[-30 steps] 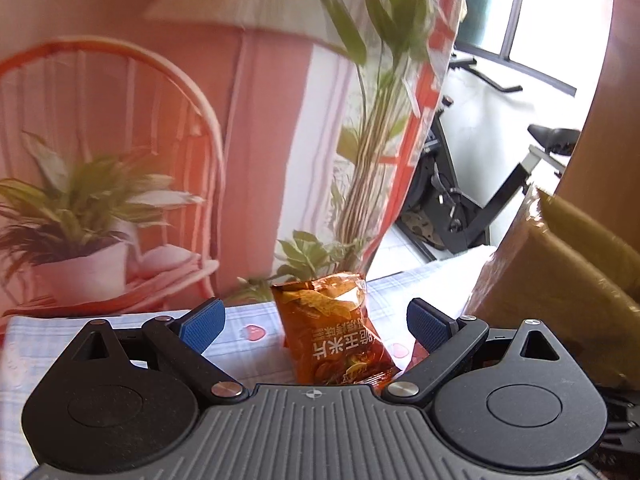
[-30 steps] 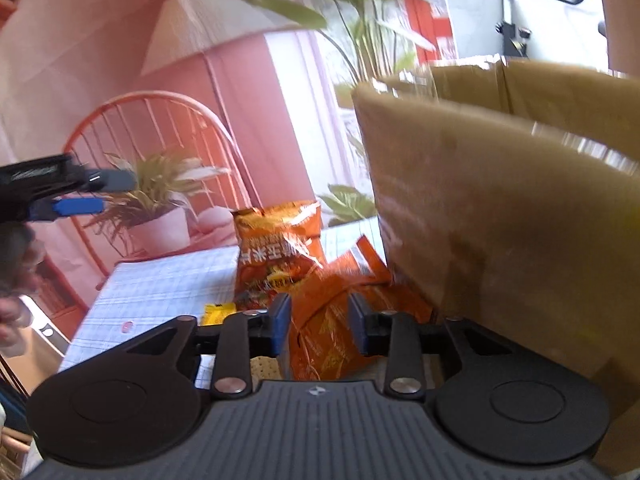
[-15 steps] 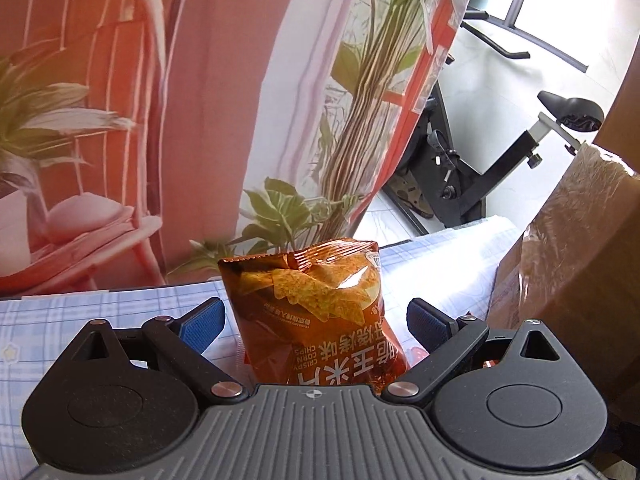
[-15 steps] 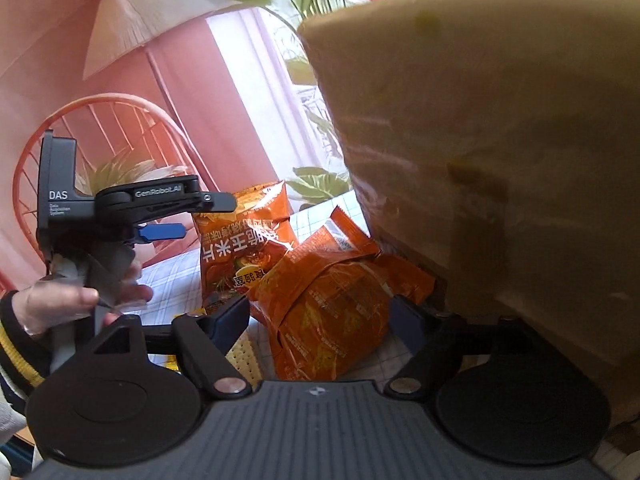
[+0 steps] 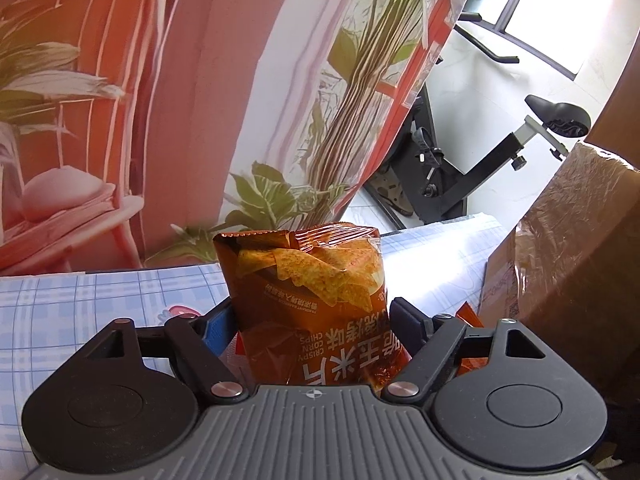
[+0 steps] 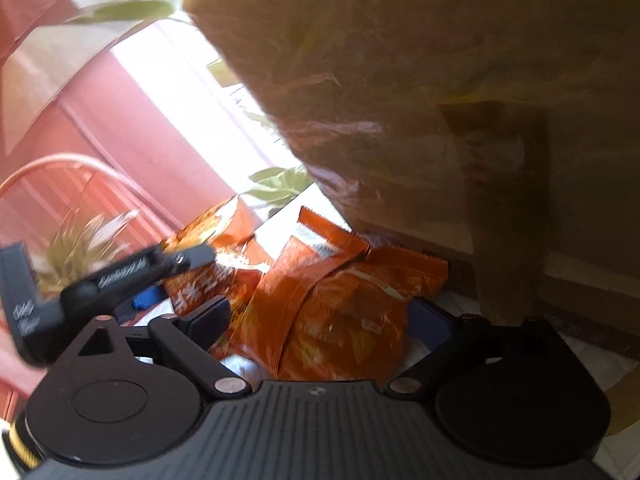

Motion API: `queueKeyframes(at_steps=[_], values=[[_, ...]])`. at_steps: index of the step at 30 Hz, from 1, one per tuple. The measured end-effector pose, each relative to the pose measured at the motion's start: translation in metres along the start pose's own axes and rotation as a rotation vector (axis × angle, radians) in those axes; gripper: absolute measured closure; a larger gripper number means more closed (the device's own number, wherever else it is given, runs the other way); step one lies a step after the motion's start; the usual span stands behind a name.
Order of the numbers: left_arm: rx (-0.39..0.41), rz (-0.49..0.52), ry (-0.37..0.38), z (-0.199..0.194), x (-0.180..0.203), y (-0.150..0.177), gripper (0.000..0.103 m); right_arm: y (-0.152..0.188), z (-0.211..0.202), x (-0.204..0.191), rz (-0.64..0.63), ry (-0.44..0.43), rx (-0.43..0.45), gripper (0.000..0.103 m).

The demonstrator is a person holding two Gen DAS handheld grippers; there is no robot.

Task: Organize snacks
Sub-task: 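Lift the orange bag with the left gripper while the right grasps another orange bag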

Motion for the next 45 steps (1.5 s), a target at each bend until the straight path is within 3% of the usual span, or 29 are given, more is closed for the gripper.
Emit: queueKeyframes(at_steps=[4, 6, 10, 13, 17, 21, 27, 37, 45], values=[[-0.006, 0.043, -0.01, -0.003, 0.006, 0.001, 0.032, -0.004, 0.011, -0.007, 0.01, 0.091, 0.006, 0.0], [0.004, 0.044, -0.019, -0.008, 0.006, 0.0, 0.045, -0.004, 0.016, -0.011, 0.002, 0.127, 0.009, 0.0], [0.003, 0.028, 0.006, -0.016, 0.003, 0.002, 0.049, 0.0, 0.019, -0.02, -0.036, 0.167, 0.023, 0.0], [-0.003, 0.025, 0.007, -0.021, 0.005, 0.007, 0.049, 0.005, 0.024, -0.023, -0.06, 0.195, -0.014, 0.0], [-0.037, 0.031, 0.031, -0.024, 0.011, 0.015, 0.049, 0.012, 0.026, -0.012, 0.0, 0.144, -0.061, 0.003], [-0.061, 0.059, 0.023, -0.023, 0.021, 0.02, 0.05, 0.011, 0.018, -0.009, -0.016, 0.115, -0.064, 0.018], [-0.031, 0.085, 0.024, -0.037, 0.035, 0.022, 0.064, 0.007, 0.004, 0.004, 0.008, 0.046, -0.096, 0.037], [0.008, 0.096, -0.012, -0.07, 0.056, 0.028, 0.065, 0.007, -0.013, 0.022, 0.053, -0.02, -0.135, 0.041], [0.065, 0.092, -0.065, -0.103, 0.073, 0.029, 0.065, 0.009, -0.038, 0.035, 0.058, -0.078, -0.114, 0.041]])
Point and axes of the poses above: each gripper's, at about its wrist camera, not at the fingertips, and z roughly the way its jaws point, x to its right, y to its underside, the point moved 2 cm from there along z, roughly the way its jaws point, and after that the axes turned 9 degrees about y, right-handed, at the moved point
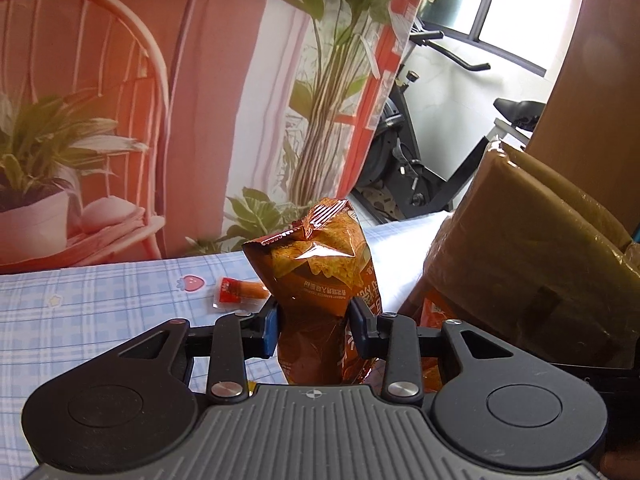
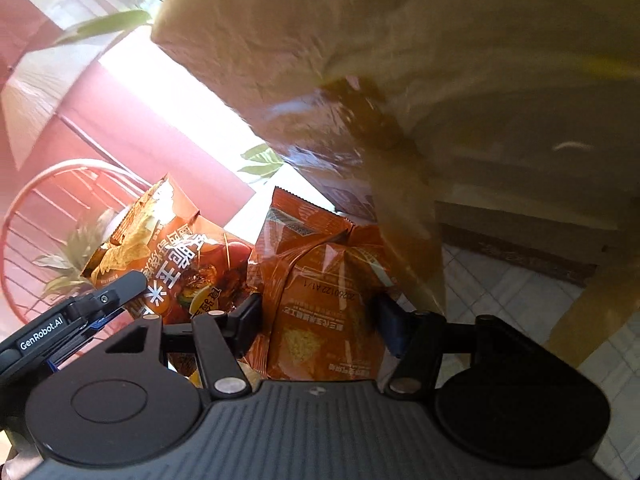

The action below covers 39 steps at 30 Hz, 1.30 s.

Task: Organize snacks
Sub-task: 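Lift the orange bag with the left gripper while the right grasps another orange bag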

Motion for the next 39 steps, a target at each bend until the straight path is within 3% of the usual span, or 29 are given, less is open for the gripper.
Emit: queueKeyframes(at_steps=[9, 20, 31, 39], values=[[0.093, -0.014, -0.063, -0.056, 0.015, -0.009, 0.065, 0.005, -0.04, -0.005, -0.086, -0.07, 0.05, 0.041], [0.187, 0.046, -0.05, -0.109, 0.063, -0.021, 0.065, 0.001, -0.091, -0.015, -0.185, -0.19, 0.185, 0.045], [0.19, 0.053, -0.026, -0.116, 0.089, -0.008, 0.065, -0.002, -0.119, 0.013, -0.17, -0.231, 0.226, 0.048], [0.228, 0.071, -0.013, -0.131, 0.1, -0.019, 0.065, -0.01, -0.143, 0.013, -0.174, -0.277, 0.277, 0.048]])
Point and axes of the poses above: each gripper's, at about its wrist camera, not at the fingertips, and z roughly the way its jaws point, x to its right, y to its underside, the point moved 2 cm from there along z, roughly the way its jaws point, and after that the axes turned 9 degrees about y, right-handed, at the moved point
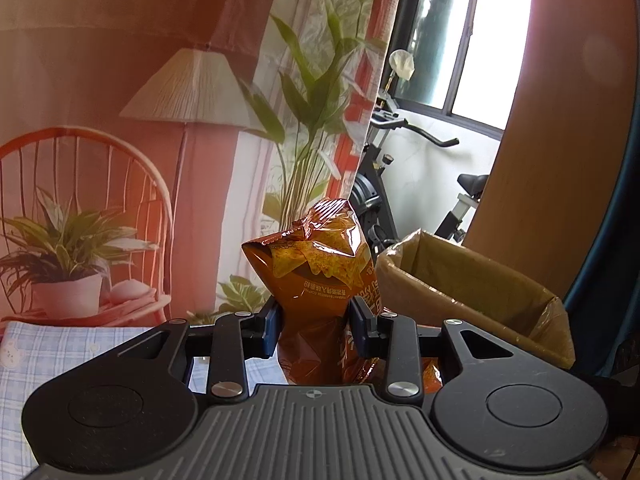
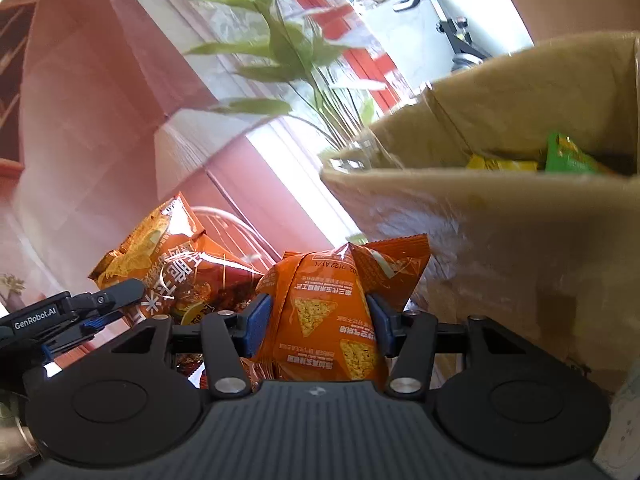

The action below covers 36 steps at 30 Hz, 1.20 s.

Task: Organize snacks
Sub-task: 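Lift the orange bag with the left gripper while the right grasps another orange bag, then lower both orange bags into the cardboard box and open both grippers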

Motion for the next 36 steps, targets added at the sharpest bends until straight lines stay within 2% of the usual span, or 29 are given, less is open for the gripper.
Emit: queueKeyframes(at_steps=[6, 10, 13, 19, 25, 29, 36], values=[[0.038, 0.019, 0.044, -0.005, 0.02, -0.017, 0.065, -0.028, -0.021, -0.007, -0.006, -0.049, 0.084, 0.048], [0.051, 0.037, 0.094, 0.006, 0.041, -0.027, 0.065, -0.055, -0.037, 0.001, -0.007, -0.046, 0.16, 0.048], [0.054, 0.041, 0.137, 0.021, 0.056, -0.036, 0.065, -0.075, -0.046, 0.015, -0.022, -0.007, 0.221, 0.048], [0.021, 0.065, 0.228, 0.072, 0.096, -0.047, 0.065, -0.103, -0.049, 0.055, -0.061, 0.135, 0.312, 0.048], [-0.072, 0.053, 0.277, 0.141, 0.127, -0.048, 0.065, -0.113, -0.039, 0.08, -0.182, 0.294, 0.328, 0.048], [-0.121, 0.072, 0.26, 0.182, 0.137, -0.049, 0.065, -0.106, -0.022, 0.084, -0.283, 0.373, 0.303, 0.048], [-0.216, 0.114, 0.217, 0.239, 0.131, -0.052, 0.066, -0.092, 0.002, 0.09, -0.349, 0.416, 0.239, 0.049]])
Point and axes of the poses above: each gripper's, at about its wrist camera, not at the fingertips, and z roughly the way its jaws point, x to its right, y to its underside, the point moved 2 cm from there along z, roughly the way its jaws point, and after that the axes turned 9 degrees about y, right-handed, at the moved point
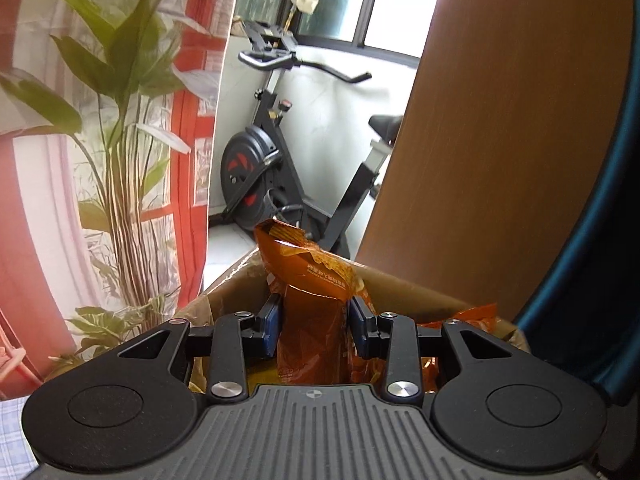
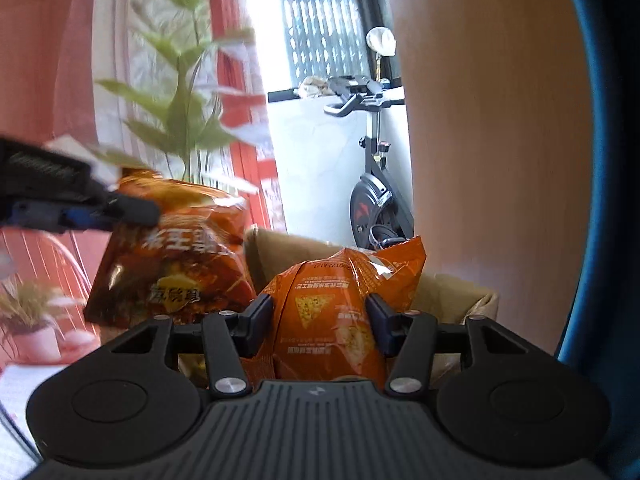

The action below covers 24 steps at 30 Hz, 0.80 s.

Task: Organize snacks
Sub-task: 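Lower both orange bags into the cardboard box and open both grippers, then grasp the yellow-orange bread bar with the left gripper while the right grasps the tan pastry pack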

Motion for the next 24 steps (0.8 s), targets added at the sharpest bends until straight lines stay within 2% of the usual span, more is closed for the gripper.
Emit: queueKeyframes(at_steps=[2, 4, 6, 8, 9, 12, 13, 21, 24], values=[[-0.026, 0.011, 0.004, 0.01, -0.002, 0.0, 0.066, 0.003, 0.001, -0.005, -0.028, -0.007, 0.001, 0.049], [-0.033, 0.047, -0.042, 0.017, -0.002, 0.001, 0.063, 0.004, 0.002, -0.009, -0.056, -0.004, -0.005, 0.049], [-0.042, 0.069, -0.077, 0.024, -0.004, -0.001, 0.036, 0.004, 0.004, -0.011, -0.073, 0.003, -0.009, 0.049], [-0.029, 0.08, -0.084, 0.022, -0.006, -0.002, 0.027, 0.003, 0.005, -0.011, -0.085, 0.003, -0.023, 0.047], [-0.022, 0.083, -0.085, 0.018, -0.006, -0.002, 0.027, 0.003, 0.005, -0.011, -0.092, 0.003, -0.032, 0.046], [-0.012, 0.071, -0.073, 0.005, -0.006, -0.001, 0.022, 0.001, 0.001, -0.008, -0.082, 0.013, -0.032, 0.028], [-0.003, 0.07, -0.072, 0.0, -0.007, 0.0, 0.021, 0.0, -0.002, -0.006, -0.074, 0.011, -0.025, 0.025], [0.061, 0.03, -0.067, -0.07, -0.01, 0.014, 0.019, -0.009, -0.036, -0.011, -0.015, -0.026, 0.01, 0.025], [0.076, 0.023, -0.095, -0.103, -0.01, 0.022, 0.019, -0.012, -0.053, -0.022, -0.009, -0.069, 0.026, 0.025]])
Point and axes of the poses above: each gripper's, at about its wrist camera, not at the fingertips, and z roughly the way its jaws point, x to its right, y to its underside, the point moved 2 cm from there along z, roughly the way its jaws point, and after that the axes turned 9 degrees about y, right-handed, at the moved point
